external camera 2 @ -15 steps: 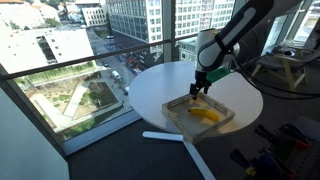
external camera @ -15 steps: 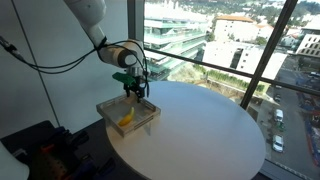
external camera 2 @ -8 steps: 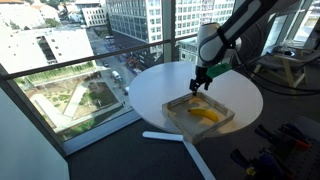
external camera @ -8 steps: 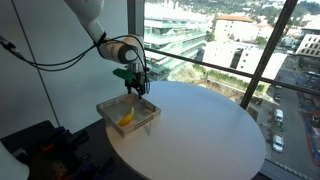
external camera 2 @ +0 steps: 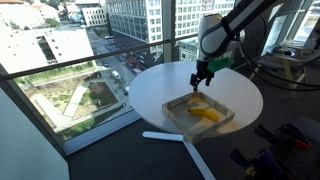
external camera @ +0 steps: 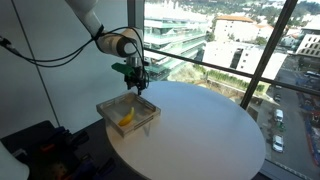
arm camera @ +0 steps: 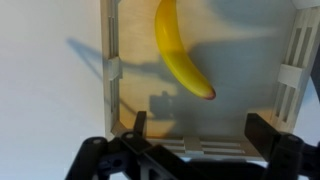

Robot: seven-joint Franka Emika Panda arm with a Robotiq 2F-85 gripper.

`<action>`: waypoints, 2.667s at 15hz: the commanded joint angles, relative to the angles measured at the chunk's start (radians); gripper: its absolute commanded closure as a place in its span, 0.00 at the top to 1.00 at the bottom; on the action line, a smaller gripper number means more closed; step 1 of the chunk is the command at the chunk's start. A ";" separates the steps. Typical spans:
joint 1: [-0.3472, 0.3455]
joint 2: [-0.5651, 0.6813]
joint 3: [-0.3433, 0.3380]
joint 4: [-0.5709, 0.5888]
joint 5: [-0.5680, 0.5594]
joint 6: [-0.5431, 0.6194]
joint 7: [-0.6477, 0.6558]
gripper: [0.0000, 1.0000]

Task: Put the banana plush toy on the tray

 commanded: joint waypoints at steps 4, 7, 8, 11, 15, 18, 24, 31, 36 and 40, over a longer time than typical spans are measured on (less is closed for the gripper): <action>0.006 -0.100 -0.007 -0.062 -0.031 -0.030 0.046 1.00; 0.003 -0.135 -0.005 -0.088 -0.032 -0.031 0.040 1.00; 0.002 -0.147 -0.004 -0.098 -0.033 -0.031 0.038 1.00; -0.004 -0.188 -0.001 -0.130 -0.025 -0.040 0.030 1.00; -0.006 -0.239 0.004 -0.170 -0.021 -0.067 0.032 1.00; -0.008 -0.283 0.007 -0.204 -0.018 -0.084 0.030 1.00; -0.012 -0.373 0.012 -0.267 -0.016 -0.114 0.030 1.00; -0.019 -0.467 0.016 -0.328 -0.012 -0.144 0.028 1.00; -0.023 -0.523 0.022 -0.365 -0.011 -0.154 0.028 1.00; -0.023 -0.562 0.029 -0.386 -0.008 -0.158 0.027 1.00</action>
